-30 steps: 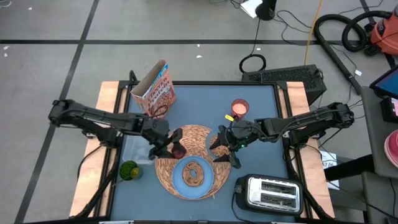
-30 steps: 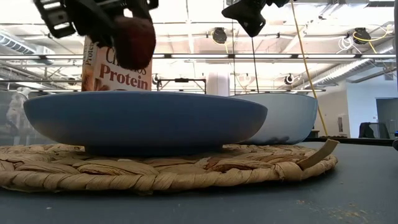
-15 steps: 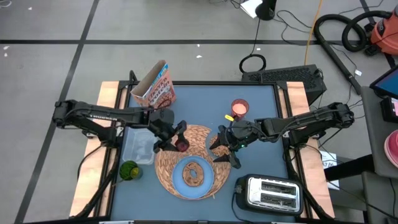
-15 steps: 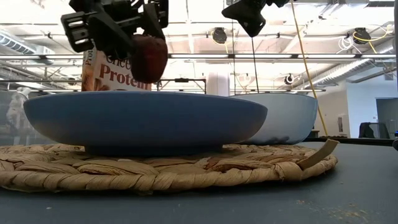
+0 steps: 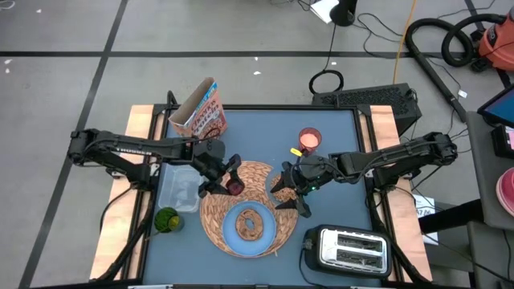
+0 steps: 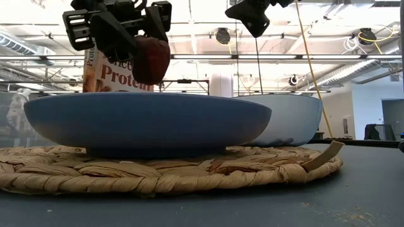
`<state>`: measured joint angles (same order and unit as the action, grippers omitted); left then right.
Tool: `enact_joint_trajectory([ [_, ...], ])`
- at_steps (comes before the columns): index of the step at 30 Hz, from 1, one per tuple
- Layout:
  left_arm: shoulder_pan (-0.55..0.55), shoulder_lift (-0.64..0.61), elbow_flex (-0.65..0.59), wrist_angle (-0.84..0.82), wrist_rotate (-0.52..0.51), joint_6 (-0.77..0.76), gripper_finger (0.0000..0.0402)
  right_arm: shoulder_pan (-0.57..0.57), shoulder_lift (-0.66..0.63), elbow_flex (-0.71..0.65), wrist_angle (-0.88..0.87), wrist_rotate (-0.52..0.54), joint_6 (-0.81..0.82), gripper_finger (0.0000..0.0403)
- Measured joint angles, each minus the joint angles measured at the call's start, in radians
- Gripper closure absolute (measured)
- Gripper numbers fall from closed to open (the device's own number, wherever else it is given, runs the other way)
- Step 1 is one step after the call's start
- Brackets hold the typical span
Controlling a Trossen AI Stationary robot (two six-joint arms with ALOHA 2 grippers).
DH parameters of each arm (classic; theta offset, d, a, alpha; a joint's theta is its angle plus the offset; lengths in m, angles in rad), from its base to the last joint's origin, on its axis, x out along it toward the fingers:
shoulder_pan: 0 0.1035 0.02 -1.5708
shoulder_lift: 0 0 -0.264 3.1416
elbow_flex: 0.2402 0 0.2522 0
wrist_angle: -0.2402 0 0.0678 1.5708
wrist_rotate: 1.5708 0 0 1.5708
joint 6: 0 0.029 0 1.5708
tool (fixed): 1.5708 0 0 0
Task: Arrange a breakfast setting
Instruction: Put the red apple on the brown tablemat
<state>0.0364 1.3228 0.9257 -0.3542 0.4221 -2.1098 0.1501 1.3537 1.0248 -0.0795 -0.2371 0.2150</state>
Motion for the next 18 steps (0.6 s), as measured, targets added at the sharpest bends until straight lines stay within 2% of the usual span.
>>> enact_joint_trajectory([
  [7, 0.0, 0.0, 0.0, 0.0, 0.0, -0.031, 0.0151, 0.0, 0.0, 0.0, 0.0, 0.0, 0.0, 0.0133],
  [11, -0.012, 0.042, -0.001, 0.035, 0.005, -0.047, 0.0151, 0.0, 0.0, 0.0, 0.0, 0.0, 0.0, 0.0133],
  [14, -0.015, 0.101, 0.0, 0.151, 0.065, -0.047, 0.0151, 0.0, 0.0, 0.0, 0.001, 0.0, -0.018, 0.0133],
  [18, -0.003, 0.158, 0.0, 0.285, 0.076, -0.04, 0.0151, 0.0, 0.0, 0.0, 0.002, 0.0, -0.05, 0.0133],
])
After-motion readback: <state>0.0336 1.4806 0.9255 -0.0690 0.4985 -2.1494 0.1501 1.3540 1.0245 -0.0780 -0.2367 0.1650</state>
